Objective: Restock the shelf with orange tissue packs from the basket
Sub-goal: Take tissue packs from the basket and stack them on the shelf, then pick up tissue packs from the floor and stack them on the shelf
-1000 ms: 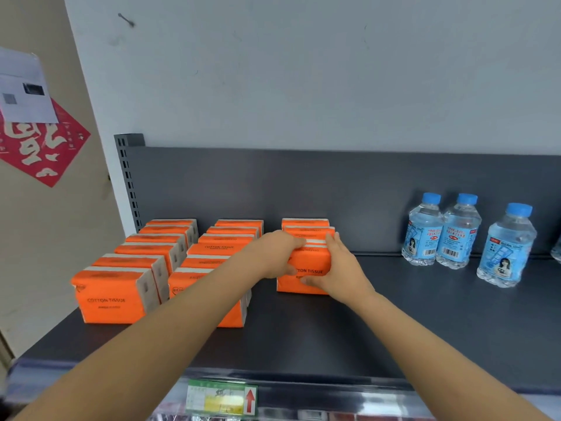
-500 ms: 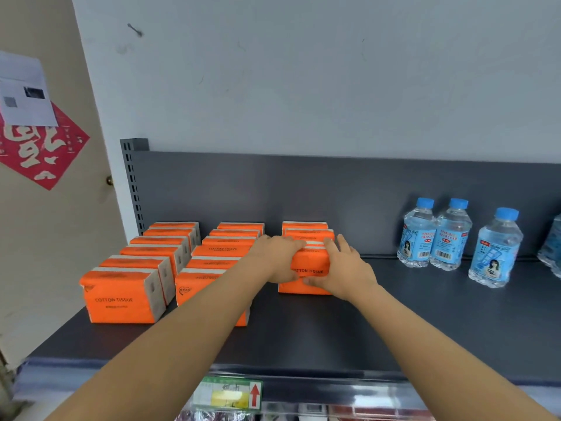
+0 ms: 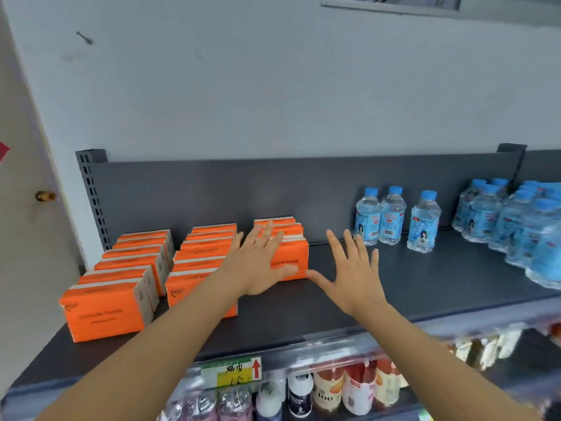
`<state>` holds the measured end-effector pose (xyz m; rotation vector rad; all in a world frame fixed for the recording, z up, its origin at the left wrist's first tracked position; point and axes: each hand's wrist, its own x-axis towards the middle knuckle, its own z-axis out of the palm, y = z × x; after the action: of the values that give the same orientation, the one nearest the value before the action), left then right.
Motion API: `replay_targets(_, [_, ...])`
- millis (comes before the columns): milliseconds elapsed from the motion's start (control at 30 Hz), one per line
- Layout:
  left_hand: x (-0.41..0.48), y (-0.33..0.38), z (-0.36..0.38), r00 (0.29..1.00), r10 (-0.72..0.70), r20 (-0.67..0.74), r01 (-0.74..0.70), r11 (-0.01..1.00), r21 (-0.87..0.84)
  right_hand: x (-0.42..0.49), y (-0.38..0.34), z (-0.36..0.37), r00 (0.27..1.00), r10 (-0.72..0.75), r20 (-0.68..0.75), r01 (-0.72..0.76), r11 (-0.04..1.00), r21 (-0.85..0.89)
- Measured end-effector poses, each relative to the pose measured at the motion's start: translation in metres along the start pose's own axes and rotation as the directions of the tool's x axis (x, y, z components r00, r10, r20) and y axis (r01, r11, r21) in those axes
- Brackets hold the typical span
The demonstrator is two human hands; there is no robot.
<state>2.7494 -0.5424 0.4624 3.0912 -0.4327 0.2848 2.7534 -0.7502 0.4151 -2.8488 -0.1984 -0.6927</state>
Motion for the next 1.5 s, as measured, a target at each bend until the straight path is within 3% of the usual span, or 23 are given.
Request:
replay_targets(200, [-0.062, 0.049, 0.007, 0.969, 0.219, -0.110, -0.235, 0.960, -0.155, -0.113, 0.021, -0.040, 0.972, 0.173, -0.157, -0.175, 0.985, -0.004])
replay_targets(300, [-0.097, 0.080, 0.026, 0.932, 0.339, -0.130, -0.356, 0.923, -0.147, -0.187, 0.037, -0.050, 0.947, 0.266, -0.180, -0.275, 0.961, -0.026])
replay_targets(467, [-0.143, 0.138, 0.069, 0.879, 0.471, -0.075, -0.477, 0.867, -0.143, -0.302, 0.066, -0.053, 0.882, 0.472, -0.006, -0.467, 0.871, -0.153])
replay_targets(633, [-0.174, 0.192, 0.114, 0.831, 0.556, 0.003, -0.548, 0.821, -0.158, -0.384, 0.101, -0.048, 0.769, 0.628, 0.122, -0.609, 0.777, -0.160])
replay_targets(767, [-0.195, 0.240, 0.149, 0.815, 0.575, 0.080, -0.555, 0.812, -0.182, -0.439, 0.139, -0.037, 0.687, 0.701, 0.192, -0.682, 0.713, -0.165])
replay_targets(933, [-0.213, 0.298, 0.221, 0.819, 0.534, 0.211, -0.499, 0.843, -0.200, -0.500, 0.186, 0.005, 0.532, 0.768, 0.356, -0.764, 0.617, -0.188])
replay_targets(1033, [-0.221, 0.328, 0.287, 0.820, 0.502, 0.274, -0.461, 0.864, -0.203, -0.539, 0.212, 0.045, 0.451, 0.785, 0.425, -0.789, 0.573, -0.221])
replay_targets(1200, [-0.234, 0.374, 0.446, 0.723, 0.561, 0.403, -0.506, 0.828, -0.244, -0.614, 0.264, 0.162, 0.252, 0.831, 0.496, -0.899, 0.390, -0.198])
replay_targets(1400, [-0.291, 0.399, 0.696, 0.627, 0.550, 0.551, -0.511, 0.825, -0.242, -0.723, 0.316, 0.373, 0.130, 0.794, 0.594, -0.921, 0.318, -0.225])
replay_targets(1500, [-0.320, 0.413, 0.809, 0.574, 0.401, 0.714, -0.342, 0.910, -0.236, -0.764, 0.339, 0.474, 0.097, 0.761, 0.641, -0.930, 0.298, -0.214])
